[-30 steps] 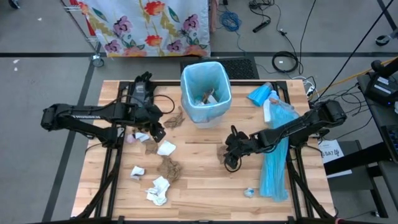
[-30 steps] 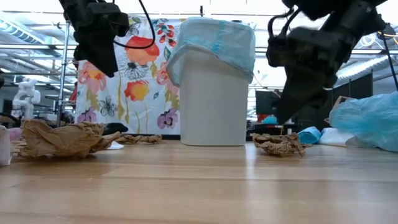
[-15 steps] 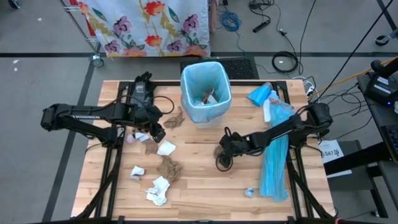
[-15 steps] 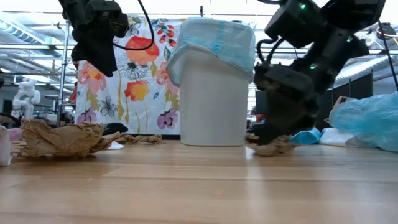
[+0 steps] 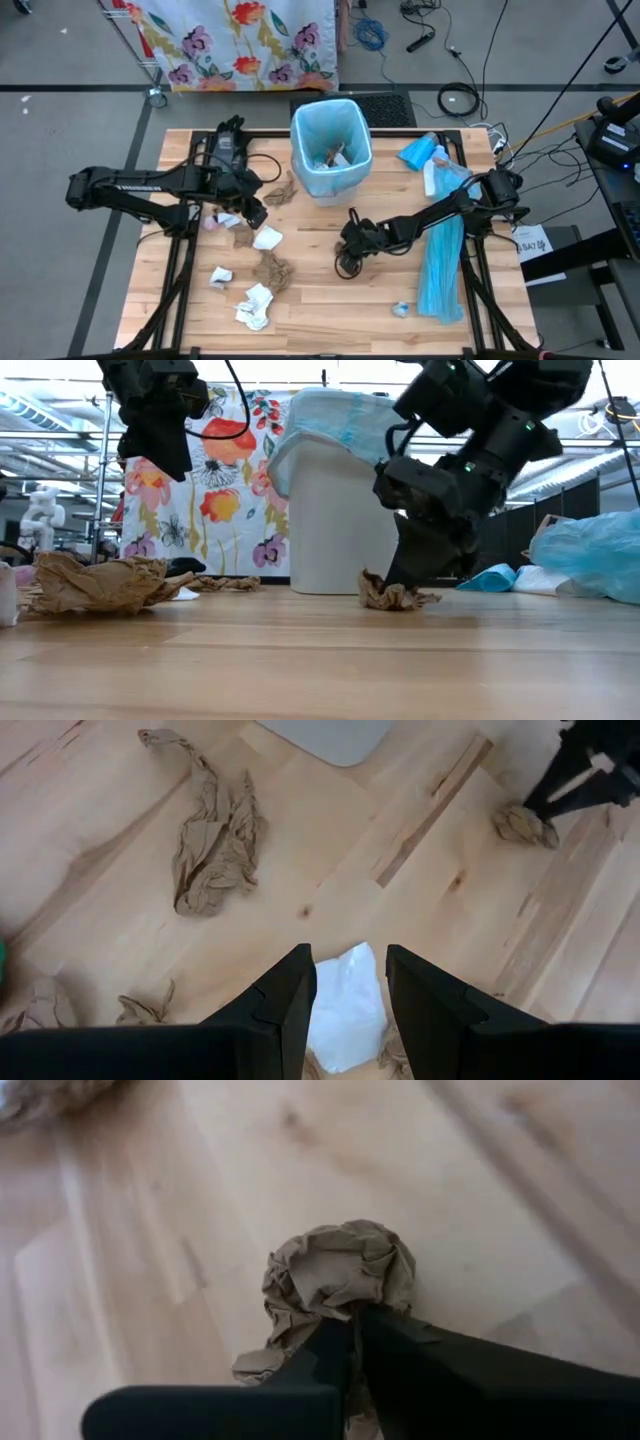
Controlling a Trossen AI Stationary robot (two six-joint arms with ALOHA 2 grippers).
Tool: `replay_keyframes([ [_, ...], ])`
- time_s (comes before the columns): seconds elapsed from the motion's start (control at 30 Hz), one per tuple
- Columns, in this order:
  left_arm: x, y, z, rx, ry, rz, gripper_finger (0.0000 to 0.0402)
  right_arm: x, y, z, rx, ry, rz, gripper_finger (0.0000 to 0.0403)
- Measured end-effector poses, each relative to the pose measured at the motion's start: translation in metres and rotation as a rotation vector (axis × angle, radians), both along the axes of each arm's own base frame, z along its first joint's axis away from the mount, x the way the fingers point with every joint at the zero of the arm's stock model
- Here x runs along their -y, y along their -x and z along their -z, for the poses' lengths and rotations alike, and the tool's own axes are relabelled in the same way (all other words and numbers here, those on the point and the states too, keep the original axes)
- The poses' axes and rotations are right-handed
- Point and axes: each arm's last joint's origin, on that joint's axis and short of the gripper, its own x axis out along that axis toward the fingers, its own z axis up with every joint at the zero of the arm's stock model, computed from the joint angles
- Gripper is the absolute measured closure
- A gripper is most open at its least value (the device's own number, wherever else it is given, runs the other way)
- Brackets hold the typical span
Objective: Place trash/remove bag and relplace
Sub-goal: Put the brown napkin into the trash bin
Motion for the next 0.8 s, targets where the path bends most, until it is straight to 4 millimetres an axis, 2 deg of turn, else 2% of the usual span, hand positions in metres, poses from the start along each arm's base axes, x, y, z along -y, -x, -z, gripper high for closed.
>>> replay_keyframes([
  [0.17, 0.000, -0.003, -0.001, 0.020, -0.001, 0.000, 0.0272, -0.006, -0.012, -0.024, -0.048, -0.040, -0.066, 0.0398],
  [0.3, 0.000, -0.007, -0.003, 0.068, -0.005, 0.001, 0.0272, -0.007, -0.012, -0.053, -0.182, -0.006, -0.077, 0.0400],
  [0.43, -0.001, -0.010, -0.006, 0.110, -0.008, 0.000, 0.0272, -0.006, -0.012, -0.099, -0.234, 0.036, -0.106, 0.0401],
  [0.53, -0.001, -0.011, -0.006, 0.124, -0.009, 0.000, 0.0272, -0.007, -0.009, -0.138, -0.209, 0.051, -0.131, 0.0402],
  [0.67, -0.001, -0.011, -0.006, 0.125, -0.009, 0.000, 0.0272, -0.006, -0.006, -0.194, -0.061, 0.048, -0.154, 0.0402],
  [0.8, -0.001, -0.011, -0.007, 0.126, -0.010, 0.000, 0.0272, 0.001, 0.000, -0.237, 0.098, 0.139, -0.122, 0.0402],
])
